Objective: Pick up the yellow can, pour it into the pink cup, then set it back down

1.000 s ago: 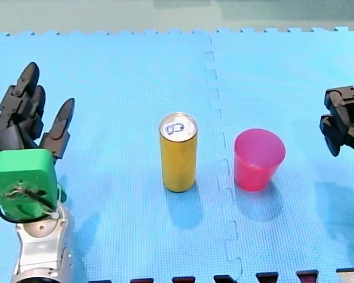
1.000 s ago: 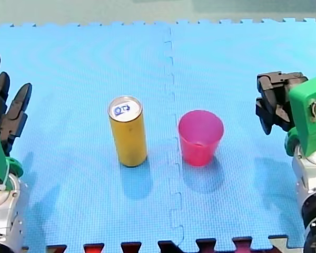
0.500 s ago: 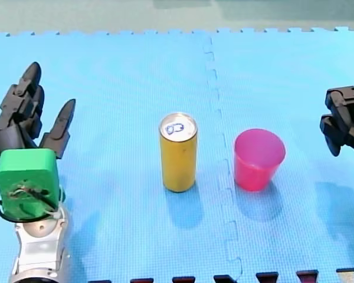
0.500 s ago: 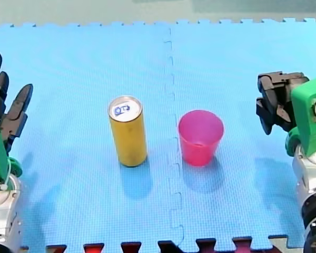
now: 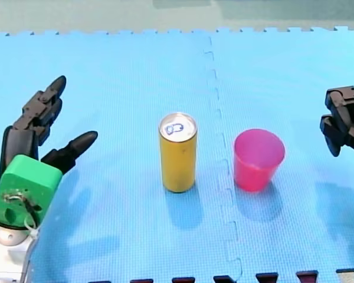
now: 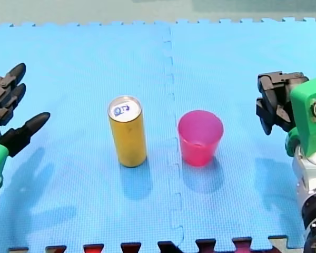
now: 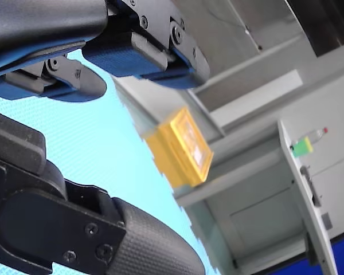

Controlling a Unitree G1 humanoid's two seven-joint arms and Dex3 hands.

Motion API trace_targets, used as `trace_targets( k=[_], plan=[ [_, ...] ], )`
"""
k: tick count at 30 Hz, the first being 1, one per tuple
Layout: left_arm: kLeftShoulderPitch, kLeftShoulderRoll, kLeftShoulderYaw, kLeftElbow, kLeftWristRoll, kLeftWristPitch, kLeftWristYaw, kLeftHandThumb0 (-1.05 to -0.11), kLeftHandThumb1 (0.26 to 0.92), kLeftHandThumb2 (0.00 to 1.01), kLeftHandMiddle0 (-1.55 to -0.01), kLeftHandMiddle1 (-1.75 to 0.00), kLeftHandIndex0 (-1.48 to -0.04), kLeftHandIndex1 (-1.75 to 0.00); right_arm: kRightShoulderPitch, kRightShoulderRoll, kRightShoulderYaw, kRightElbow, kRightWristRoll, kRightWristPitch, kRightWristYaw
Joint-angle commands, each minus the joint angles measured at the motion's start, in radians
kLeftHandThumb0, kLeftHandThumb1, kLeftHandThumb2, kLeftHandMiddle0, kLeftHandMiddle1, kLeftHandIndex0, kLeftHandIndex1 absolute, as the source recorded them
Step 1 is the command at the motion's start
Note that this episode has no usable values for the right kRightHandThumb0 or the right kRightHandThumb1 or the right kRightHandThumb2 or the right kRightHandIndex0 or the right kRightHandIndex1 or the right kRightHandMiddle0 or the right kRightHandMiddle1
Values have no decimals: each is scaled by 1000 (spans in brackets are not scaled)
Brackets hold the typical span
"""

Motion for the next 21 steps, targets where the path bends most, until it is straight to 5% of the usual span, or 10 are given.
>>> trace_targets(
  k=[1, 21],
  plan=[
    [-6, 3, 3, 9, -8, -5, 1, -1047, 874, 18, -320, 0, -335, 0, 1, -6, -2, -1, 3, 0, 0],
    [-7, -17, 16, 13, -61, -7, -17, -1048, 896, 15, -303, 0, -327, 0, 2, -12, -2, 3, 0, 5, -3]
  ],
)
